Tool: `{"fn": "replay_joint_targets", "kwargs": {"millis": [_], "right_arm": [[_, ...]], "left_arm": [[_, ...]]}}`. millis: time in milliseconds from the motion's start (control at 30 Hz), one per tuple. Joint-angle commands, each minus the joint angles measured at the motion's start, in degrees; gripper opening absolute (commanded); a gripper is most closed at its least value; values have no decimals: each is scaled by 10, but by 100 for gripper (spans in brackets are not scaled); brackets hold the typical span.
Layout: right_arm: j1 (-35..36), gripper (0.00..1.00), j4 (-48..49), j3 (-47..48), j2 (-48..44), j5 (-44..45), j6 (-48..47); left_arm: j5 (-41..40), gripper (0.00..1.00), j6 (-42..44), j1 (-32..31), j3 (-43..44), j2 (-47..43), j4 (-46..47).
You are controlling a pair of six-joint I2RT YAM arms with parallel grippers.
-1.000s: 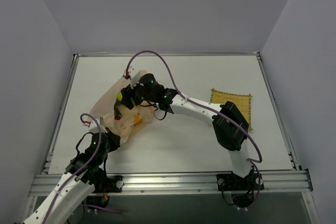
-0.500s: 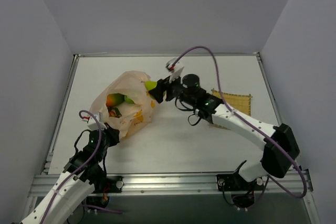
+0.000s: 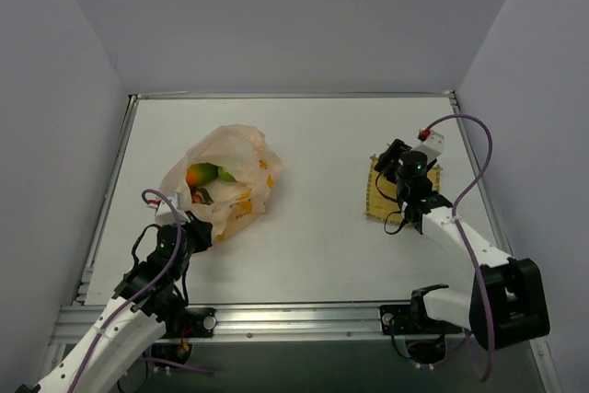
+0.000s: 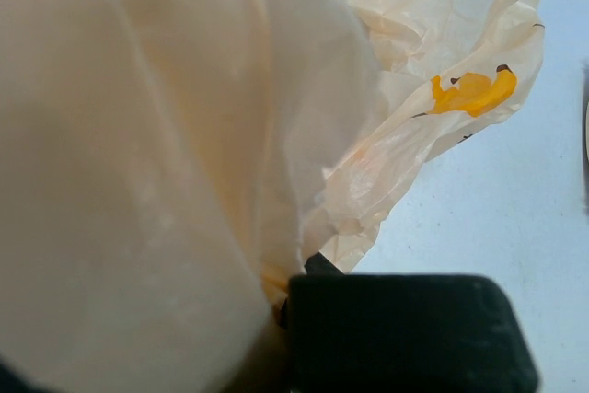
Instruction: Take the fake fruits out of the plastic bag
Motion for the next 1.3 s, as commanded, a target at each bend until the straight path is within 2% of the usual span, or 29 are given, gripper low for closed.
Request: {"fn": "replay_joint_targets", "kwargs": {"millis": [0,133,333,433,500,633,667,767,933,1000,1067,1133,1200,1267], "right_arm": [[-26,13,29,3,52,18,33],[-38,13,52,7,112,15,38],[-42,20,56,-15,131,37,55],[-43,31,49,-20,141,41,58],[-46,43,37,-14,150,40,59],[-48,53,25,-9,163,38,60],[-48,62,19,-8,161,39,62],[-48,79,-2,1,134,45,59],[-43,86,-58,33,57,37,38],[-33,81,-73,47,34,25,27],[15,53,-72,72,4,3,17],[65,13,-59,98,6,-27,2],[154,1,-44,145,30,-52,1],[220,0,-20,186,91,-77,-24]], "left_arm": [[2,2,13,-3,11,2,23],[3,2,14,-3,11,4,24],[4,2,14,-3,9,7,27],[7,2,14,-3,8,10,29],[5,2,14,-3,8,10,29],[3,2,14,-2,9,11,25],[1,2,14,-3,9,10,25],[2,2,13,-3,8,11,24],[3,2,12,-3,7,11,25],[1,2,11,-3,7,10,23],[-3,2,7,-2,6,6,14],[-10,2,3,-3,5,-4,7],[-14,2,-3,-3,2,-8,2],[-14,2,-6,-3,0,-8,-1]]}}
